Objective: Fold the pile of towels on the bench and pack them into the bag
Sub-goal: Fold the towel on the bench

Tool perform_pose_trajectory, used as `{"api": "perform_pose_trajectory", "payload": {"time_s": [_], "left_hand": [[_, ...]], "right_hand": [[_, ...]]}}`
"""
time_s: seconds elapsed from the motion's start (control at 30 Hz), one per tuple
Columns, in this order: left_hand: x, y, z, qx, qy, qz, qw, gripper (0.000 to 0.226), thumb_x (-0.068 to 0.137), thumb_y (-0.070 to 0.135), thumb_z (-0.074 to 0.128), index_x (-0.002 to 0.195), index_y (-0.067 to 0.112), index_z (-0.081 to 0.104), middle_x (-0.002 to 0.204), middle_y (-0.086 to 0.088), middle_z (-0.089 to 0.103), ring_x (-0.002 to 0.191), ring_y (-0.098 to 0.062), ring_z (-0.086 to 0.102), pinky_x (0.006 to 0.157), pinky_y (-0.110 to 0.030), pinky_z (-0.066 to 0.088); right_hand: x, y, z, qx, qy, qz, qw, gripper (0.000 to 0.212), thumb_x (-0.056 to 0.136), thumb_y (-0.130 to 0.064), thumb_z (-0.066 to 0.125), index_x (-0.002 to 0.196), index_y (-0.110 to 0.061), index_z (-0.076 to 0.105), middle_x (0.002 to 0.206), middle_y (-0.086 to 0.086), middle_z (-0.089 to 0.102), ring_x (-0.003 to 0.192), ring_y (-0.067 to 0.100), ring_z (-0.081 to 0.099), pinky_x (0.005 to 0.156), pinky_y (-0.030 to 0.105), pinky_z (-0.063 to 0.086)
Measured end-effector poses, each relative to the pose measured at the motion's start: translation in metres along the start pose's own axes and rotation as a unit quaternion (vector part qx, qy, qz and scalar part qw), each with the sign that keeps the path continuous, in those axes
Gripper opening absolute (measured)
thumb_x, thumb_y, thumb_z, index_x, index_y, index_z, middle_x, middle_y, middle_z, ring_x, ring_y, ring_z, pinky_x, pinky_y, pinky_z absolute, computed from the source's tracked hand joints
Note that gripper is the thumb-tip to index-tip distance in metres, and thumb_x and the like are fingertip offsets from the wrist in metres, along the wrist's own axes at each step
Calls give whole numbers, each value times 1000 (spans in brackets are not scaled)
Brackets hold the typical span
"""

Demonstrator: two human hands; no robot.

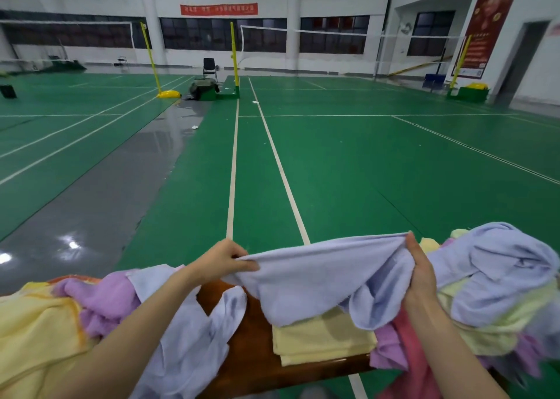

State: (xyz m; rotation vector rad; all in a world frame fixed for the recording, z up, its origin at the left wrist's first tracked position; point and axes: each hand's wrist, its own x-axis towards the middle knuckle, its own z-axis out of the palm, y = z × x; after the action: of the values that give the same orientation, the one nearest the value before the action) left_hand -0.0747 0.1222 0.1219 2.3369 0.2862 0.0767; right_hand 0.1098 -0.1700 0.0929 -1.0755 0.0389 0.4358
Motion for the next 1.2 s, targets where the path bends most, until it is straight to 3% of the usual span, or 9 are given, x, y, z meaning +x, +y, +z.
{"api": "perform_pose_trajectory", "payload": {"time_s": [0.07,0.17,0.3,0.37,0.53,0.67,0.77,0.97,1.2], "left_hand": [[-11,-5,-7,-67,-20,-1,998,49,80,23,73,49,13,37,44,8,24,41,-6,20,45,-14,19],[-22,-10,-13,-121,21,-6,992,36,79,22,72,55,7,49,48,7,34,44,-5,30,48,-13,25],[-28,-4,-19,-191,126,-9,973,13,80,8,70,69,7,64,56,9,59,54,-2,53,57,-12,44],[-30,-3,-23,-198,141,-2,970,6,80,5,68,76,9,67,68,5,66,65,-6,60,65,-15,49],[-35,13,-23,-167,28,38,985,17,82,10,62,95,13,72,93,1,71,84,-7,64,76,-20,51],[-33,37,-10,-110,-90,57,988,36,68,9,49,81,33,72,75,13,63,67,-3,50,60,-16,37],[-28,46,5,-89,-132,88,983,37,65,7,46,85,31,64,65,22,50,61,0,40,58,-17,30],[-27,44,16,-128,-78,120,981,31,69,4,71,94,20,63,79,19,65,80,-1,58,81,-18,44],[-26,32,28,-225,41,94,969,27,56,23,85,72,28,64,74,0,68,72,-20,57,69,-35,43]], "right_hand": [[0,-3,-2,6,15,-4,1000,76,52,-65,79,106,-14,64,101,16,67,98,37,62,92,46,46],[-5,-1,7,-123,13,-55,991,23,87,-32,63,88,-9,61,88,12,64,87,33,58,82,38,48],[-9,14,15,-258,-21,-102,961,16,83,-14,67,96,-5,68,108,7,66,99,22,61,88,26,46],[-8,13,22,-252,-21,-49,966,11,84,-15,65,93,-9,68,112,12,66,109,29,59,96,34,44],[-9,5,52,-205,-82,80,972,17,94,-10,51,109,-4,54,85,11,57,82,23,57,75,29,46],[-30,9,88,-166,-184,68,966,24,89,5,51,113,-1,53,81,9,54,69,15,52,53,18,50],[-43,24,107,-221,-239,23,945,32,83,10,57,111,-4,54,85,9,54,68,13,53,58,18,49],[-50,59,113,-241,-282,-3,929,35,77,10,65,102,-13,58,98,12,67,72,11,67,67,23,52],[-57,66,108,-147,-281,27,948,36,77,11,64,109,-2,55,79,8,72,69,16,68,60,22,52]]}}
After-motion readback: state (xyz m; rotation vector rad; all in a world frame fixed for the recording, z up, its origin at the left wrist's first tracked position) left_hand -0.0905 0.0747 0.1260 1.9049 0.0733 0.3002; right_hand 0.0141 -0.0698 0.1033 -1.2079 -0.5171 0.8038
